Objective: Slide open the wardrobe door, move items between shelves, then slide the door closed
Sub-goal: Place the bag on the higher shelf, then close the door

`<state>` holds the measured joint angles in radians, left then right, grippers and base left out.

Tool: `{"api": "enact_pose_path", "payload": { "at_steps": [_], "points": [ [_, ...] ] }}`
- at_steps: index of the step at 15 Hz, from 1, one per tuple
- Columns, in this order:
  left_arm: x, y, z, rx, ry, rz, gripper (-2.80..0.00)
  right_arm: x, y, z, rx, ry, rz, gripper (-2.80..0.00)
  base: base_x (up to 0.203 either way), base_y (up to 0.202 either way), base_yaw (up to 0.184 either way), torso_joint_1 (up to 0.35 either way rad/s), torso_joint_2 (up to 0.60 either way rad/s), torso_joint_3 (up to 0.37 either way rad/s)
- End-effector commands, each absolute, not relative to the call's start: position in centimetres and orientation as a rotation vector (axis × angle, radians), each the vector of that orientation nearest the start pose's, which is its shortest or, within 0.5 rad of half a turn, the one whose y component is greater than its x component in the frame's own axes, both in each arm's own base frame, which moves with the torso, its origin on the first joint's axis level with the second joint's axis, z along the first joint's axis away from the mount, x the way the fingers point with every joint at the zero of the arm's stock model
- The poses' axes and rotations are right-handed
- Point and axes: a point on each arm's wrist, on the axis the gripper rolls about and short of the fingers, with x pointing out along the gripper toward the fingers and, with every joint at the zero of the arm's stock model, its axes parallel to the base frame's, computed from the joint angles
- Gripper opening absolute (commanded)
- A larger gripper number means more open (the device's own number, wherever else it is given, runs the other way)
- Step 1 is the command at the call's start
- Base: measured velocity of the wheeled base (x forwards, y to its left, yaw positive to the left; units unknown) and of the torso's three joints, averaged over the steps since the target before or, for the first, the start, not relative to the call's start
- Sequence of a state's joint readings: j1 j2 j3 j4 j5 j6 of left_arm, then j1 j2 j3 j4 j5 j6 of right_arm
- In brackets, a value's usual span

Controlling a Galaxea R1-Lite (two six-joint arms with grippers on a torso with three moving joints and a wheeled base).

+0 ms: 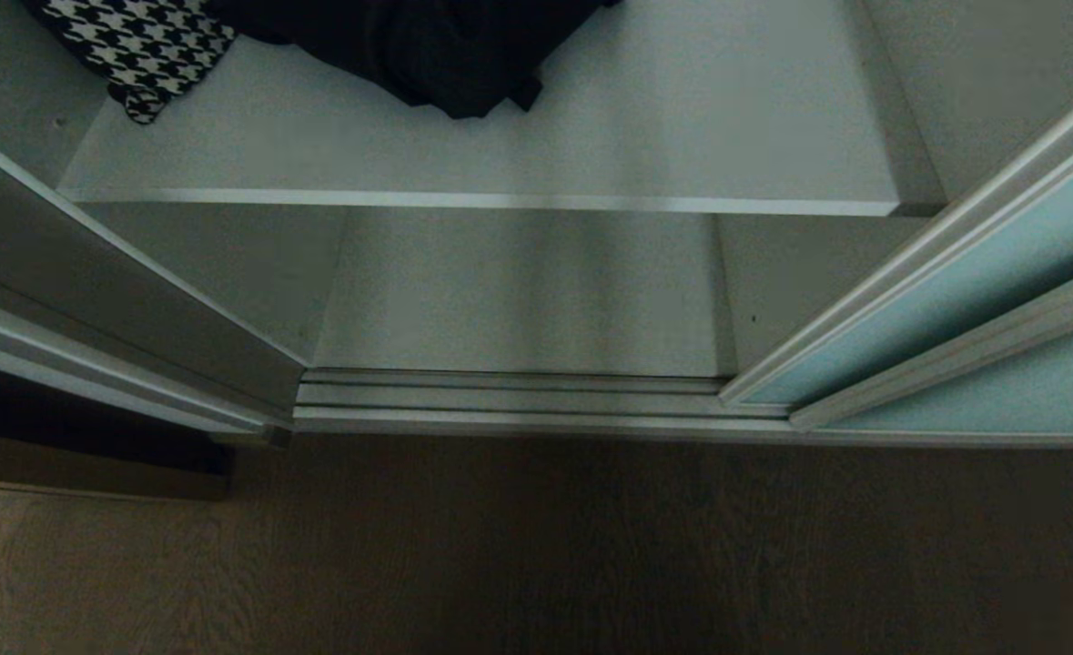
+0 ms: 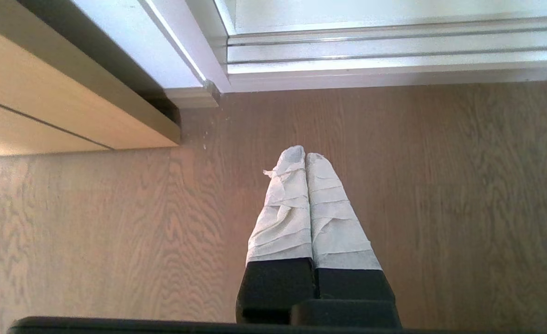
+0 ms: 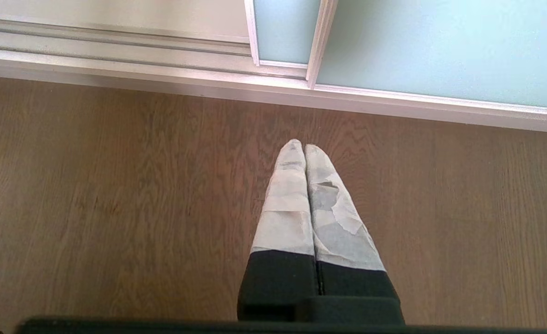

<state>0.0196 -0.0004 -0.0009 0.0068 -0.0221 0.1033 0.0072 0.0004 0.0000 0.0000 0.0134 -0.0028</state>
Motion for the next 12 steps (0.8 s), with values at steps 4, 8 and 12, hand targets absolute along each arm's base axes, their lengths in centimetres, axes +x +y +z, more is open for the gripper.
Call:
{"api": "enact_pose_path", "payload": {
  "at_steps": [4,8,12],
  "points": [
    [-2.26,-0.09,7.49,0.054,0.009,0.001,-2.80,-2.30,0.01,7.54,-0.003,-0.003,0.021,-2.80,0.000,0.000,0.000,0.000,0.00,0.000],
    [-2.26,-0.09,7.48,0.063,0.011,-0.002,-2.80,-2.30,0.01,7.54,-0.003,-0.003,0.021,-2.80,0.000,0.000,0.000,0.000,0.00,0.000],
    [-2.26,-0.09,7.53,0.052,0.005,0.000,-2.80,-2.30,0.01,7.54,-0.003,-0.003,0.021,-2.80,0.000,0.000,0.000,0.000,0.00,0.000]
  ]
}}
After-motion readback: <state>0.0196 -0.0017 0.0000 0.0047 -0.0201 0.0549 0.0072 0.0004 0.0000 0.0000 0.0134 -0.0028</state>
